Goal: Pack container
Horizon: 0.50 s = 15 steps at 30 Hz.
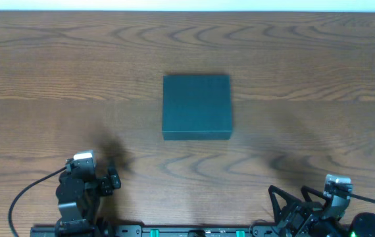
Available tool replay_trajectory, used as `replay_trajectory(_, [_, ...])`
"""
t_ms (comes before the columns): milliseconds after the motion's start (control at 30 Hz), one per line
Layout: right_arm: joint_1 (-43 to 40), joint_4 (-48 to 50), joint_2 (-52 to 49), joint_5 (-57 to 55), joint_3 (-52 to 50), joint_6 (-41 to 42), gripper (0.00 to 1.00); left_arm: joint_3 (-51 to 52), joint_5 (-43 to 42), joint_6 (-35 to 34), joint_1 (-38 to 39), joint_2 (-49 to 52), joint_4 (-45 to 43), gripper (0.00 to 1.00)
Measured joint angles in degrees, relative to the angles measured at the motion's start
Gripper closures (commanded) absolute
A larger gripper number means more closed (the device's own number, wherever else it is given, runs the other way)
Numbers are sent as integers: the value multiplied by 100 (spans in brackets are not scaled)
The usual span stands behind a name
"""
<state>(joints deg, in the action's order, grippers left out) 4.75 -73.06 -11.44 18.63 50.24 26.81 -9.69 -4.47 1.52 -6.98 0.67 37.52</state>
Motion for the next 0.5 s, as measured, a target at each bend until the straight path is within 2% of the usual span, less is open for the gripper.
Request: replay_trajectory(500, [0,0,0,0,0,0,1,28,107,0,0,-4,39,5])
